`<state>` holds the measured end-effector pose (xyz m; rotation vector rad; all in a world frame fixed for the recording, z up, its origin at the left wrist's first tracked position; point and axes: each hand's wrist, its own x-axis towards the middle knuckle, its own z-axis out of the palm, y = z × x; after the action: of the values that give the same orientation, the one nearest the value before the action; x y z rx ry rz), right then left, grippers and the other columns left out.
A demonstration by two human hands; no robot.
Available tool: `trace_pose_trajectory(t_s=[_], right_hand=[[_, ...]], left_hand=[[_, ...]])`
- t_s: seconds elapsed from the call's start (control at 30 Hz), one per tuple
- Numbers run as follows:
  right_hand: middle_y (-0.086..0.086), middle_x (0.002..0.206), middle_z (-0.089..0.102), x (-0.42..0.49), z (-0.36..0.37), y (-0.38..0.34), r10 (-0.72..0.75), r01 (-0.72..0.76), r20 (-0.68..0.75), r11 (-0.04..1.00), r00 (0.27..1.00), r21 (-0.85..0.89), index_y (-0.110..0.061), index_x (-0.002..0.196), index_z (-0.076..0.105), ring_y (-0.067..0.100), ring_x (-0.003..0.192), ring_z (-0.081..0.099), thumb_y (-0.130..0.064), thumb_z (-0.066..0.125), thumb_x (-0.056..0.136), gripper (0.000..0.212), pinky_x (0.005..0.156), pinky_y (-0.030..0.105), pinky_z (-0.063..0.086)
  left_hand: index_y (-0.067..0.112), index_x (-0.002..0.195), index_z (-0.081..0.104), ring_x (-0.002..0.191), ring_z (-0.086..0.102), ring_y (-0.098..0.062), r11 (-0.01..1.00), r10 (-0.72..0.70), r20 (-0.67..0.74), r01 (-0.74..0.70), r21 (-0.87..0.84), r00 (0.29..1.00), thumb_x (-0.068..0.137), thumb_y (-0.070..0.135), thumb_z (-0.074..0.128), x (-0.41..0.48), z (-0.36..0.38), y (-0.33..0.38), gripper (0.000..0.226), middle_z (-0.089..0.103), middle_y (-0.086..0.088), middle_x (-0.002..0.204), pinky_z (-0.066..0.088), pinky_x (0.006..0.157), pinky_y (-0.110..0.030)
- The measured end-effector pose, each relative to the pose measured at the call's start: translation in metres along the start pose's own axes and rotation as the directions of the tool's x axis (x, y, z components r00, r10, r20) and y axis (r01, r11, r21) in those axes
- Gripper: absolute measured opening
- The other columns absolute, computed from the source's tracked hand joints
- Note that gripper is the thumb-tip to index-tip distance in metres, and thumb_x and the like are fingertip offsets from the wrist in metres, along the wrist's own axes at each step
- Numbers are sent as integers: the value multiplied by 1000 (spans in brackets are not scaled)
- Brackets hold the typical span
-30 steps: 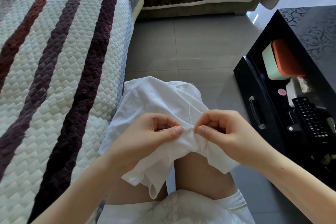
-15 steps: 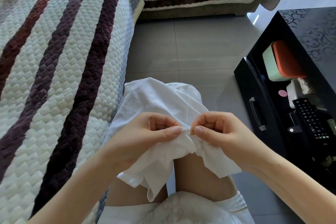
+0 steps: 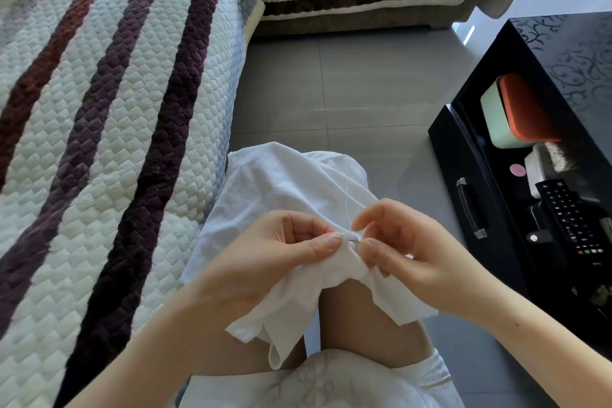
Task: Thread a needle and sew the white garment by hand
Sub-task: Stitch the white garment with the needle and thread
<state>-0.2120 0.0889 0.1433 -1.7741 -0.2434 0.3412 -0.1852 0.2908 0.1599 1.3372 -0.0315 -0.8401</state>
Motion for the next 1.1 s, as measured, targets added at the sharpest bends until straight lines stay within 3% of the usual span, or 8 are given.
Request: trace_pose_trajectory(t_s=[0.13, 0.3, 0.4, 0.53, 0.8, 0.97, 1.03, 1.1], right_hand=[[-8, 67, 62, -5, -6, 5, -133, 107, -83, 958, 988, -266, -18, 77, 61, 9, 61, 61, -8, 58, 86, 14, 58, 20, 48], [-11, 66, 64, -2, 3, 2, -254, 189, -172, 927, 952, -324, -15, 78, 66, 6, 59, 61, -21, 63, 86, 10, 57, 17, 47], [-12, 81, 69, -3, -1, -3, -473, 188, -253, 703, 844, -686, -19, 82, 72, 9, 73, 64, -40, 62, 85, 24, 63, 30, 51], [0, 102, 69, 2, 0, -7, -646, 341, -100, 521, 757, -783, -20, 81, 76, 21, 94, 61, -29, 62, 89, 19, 80, 38, 45], [4, 80, 60, 5, 10, -11, -694, 507, -34, 558, 719, -657, -6, 82, 66, 18, 74, 56, -1, 51, 89, 17, 96, 46, 45], [1, 86, 48, -6, 14, -43, -703, 634, -43, 664, 710, -396, -8, 91, 54, 24, 70, 53, 13, 44, 85, 24, 74, 44, 52], [8, 79, 53, -1, 5, -52, -583, 567, -95, 810, 807, -149, -8, 89, 53, 26, 66, 61, 4, 44, 93, 16, 64, 41, 54], [11, 65, 54, 7, -12, -49, -304, 314, -88, 939, 949, 139, -11, 88, 50, 21, 52, 57, -13, 48, 97, 10, 51, 32, 51]], left_hand=[[16, 75, 76, 70, 65, -5, 1000, 7, -40, -5, 26, 999, 78, 20, 71, 1, 5, -1, 8, 71, 0, 75, 49, 63, -14], [14, 73, 75, 74, 66, -9, 997, 51, -121, -44, 61, 991, 69, 24, 74, 5, 13, -4, 12, 72, -5, 77, 51, 67, -15], [13, 74, 75, 71, 66, -7, 994, 72, -125, -61, 90, 990, 67, 27, 70, 5, 14, -2, 17, 72, -5, 75, 50, 64, -15], [5, 84, 74, 83, 67, -15, 987, 94, -101, -80, 141, 990, 78, 24, 73, 7, 15, -4, 19, 73, -17, 90, 52, 77, -22], [11, 82, 75, 79, 65, -9, 965, 141, -101, -114, 235, 985, 80, 25, 71, 5, 22, 2, 15, 73, -6, 80, 50, 72, -20], [26, 65, 61, 64, 52, 4, 800, 227, -247, -36, 599, 942, 87, 19, 63, 10, 34, -10, 23, 55, 18, 57, 40, 58, -14], [22, 67, 65, 65, 54, 6, 851, 177, -222, -36, 524, 959, 88, 20, 63, 10, 35, -13, 22, 58, 19, 59, 39, 60, -11], [16, 76, 71, 70, 59, 7, 905, 124, -201, -28, 424, 972, 89, 18, 65, 9, 28, -11, 14, 66, 16, 68, 40, 64, -9]])
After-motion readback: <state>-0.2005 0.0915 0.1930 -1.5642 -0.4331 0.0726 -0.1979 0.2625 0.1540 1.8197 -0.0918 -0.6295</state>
